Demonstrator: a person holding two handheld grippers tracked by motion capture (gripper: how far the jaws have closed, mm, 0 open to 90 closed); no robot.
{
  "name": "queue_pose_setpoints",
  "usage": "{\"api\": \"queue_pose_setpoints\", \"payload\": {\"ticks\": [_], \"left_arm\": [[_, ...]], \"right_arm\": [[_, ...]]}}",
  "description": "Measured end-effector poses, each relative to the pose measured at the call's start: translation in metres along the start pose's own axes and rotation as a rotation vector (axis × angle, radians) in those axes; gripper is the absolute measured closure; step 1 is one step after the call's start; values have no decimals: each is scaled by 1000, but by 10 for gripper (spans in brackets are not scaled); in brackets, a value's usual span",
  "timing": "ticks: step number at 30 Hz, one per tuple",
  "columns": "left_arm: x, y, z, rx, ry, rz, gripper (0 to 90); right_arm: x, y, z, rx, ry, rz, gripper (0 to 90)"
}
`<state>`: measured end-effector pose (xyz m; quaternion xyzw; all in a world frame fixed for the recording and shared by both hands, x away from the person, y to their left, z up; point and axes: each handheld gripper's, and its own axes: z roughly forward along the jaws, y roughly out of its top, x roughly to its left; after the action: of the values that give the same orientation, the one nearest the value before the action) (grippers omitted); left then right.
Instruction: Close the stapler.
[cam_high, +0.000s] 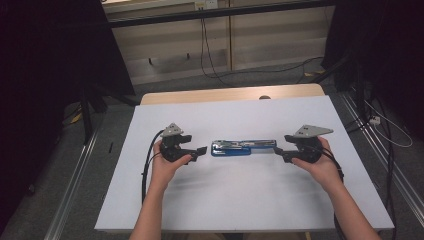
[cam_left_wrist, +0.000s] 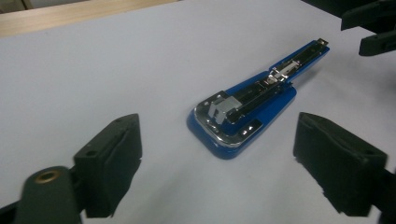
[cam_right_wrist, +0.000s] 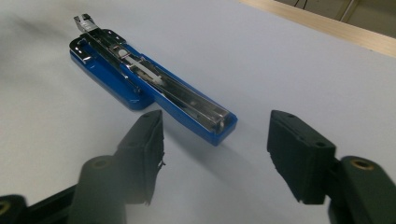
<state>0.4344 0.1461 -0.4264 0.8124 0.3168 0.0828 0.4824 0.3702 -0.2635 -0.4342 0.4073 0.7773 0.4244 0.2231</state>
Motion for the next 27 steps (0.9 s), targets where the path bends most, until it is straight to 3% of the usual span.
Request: {"api": "queue_pose_setpoints", "payload": {"ticks": [3,6,9,13,17,23,27], "left_arm": [[-5,0,5,-4,-8,21,317],[-8,0,9,-16,-26,17,460],[-12,-1,13,-6,-34,39,610],[-15,-3,20,-1,-48,41,768],[-18,-4,25,8,-42,57,853],[-17,-8,34,24,-30,77,894],[-17,-10,41,25,-40,57,900]], "right_arm": [[-4,-3,-6,-3,-20,27,483],[-7,-5,-9,-16,-33,75,547],[-8,-6,-7,-1,-60,63,646],[-10,-9,-4,25,-50,61,745],[-11,-10,-2,44,-49,56,792],[-13,-14,2,82,-46,44,848],[-14,-15,2,87,-40,42,880]]}}
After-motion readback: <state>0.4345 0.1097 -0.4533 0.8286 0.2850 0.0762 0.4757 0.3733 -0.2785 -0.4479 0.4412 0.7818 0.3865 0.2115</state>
